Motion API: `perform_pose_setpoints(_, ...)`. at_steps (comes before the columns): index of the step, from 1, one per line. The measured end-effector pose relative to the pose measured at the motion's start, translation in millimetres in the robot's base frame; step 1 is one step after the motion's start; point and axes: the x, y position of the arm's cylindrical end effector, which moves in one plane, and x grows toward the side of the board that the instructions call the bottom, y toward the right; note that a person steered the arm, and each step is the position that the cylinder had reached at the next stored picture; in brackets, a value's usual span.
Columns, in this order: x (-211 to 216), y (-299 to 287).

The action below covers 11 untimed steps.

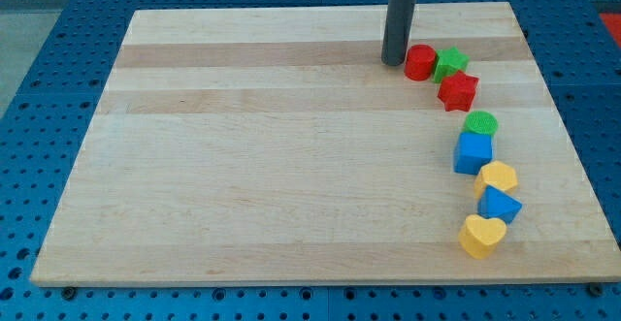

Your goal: Move the red circle to the top of the green star

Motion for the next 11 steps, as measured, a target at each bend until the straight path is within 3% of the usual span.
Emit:
perform_pose_setpoints(2,35.9,-26.7)
perform_pose_setpoints(4,45.6,16.3)
perform_pose_setpoints(8,-8.0,37.0)
perform_pose_setpoints(11,-18.4,32.7)
